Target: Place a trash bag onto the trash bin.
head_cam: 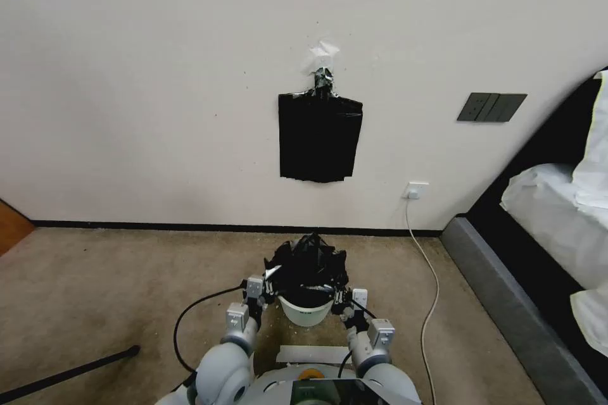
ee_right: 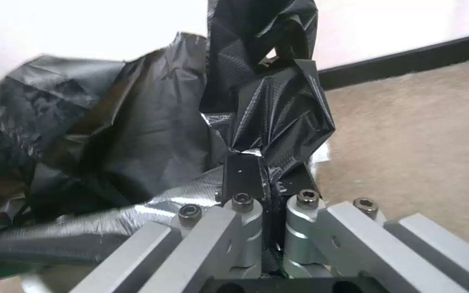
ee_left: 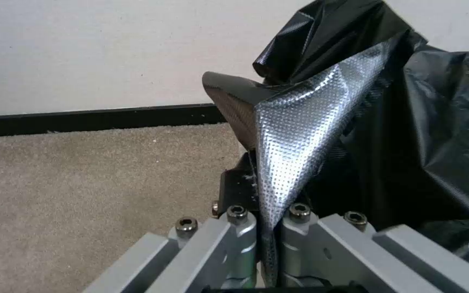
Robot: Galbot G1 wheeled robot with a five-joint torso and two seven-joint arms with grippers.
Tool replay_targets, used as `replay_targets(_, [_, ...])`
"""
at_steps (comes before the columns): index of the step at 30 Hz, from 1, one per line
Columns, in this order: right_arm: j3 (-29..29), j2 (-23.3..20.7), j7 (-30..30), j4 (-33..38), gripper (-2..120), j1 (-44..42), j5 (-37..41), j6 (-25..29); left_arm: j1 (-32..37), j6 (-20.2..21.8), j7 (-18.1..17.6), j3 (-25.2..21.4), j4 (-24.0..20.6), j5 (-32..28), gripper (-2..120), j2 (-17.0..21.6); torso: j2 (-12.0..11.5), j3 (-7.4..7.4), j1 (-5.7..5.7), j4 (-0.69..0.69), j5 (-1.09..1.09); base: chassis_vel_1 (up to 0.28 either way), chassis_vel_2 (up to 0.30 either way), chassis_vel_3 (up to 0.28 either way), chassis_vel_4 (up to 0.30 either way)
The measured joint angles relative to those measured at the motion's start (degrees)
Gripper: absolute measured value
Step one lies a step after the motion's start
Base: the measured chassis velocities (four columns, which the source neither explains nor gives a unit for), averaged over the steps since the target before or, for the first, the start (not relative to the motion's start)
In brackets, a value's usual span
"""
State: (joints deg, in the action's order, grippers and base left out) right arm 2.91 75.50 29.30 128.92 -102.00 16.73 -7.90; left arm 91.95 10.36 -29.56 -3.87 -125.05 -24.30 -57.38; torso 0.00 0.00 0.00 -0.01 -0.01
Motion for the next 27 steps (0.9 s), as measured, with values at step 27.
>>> replay_targets(27, [3.9,-14.6,-7.2,5.0,0,2.3,13.5,-10.7,3.3,4.1,2.5,-1.8,-4.1,-2.8,0,7.7,0.0,0.01,0.0,0.0,0.01,0.0,0.0,0.0,0.0])
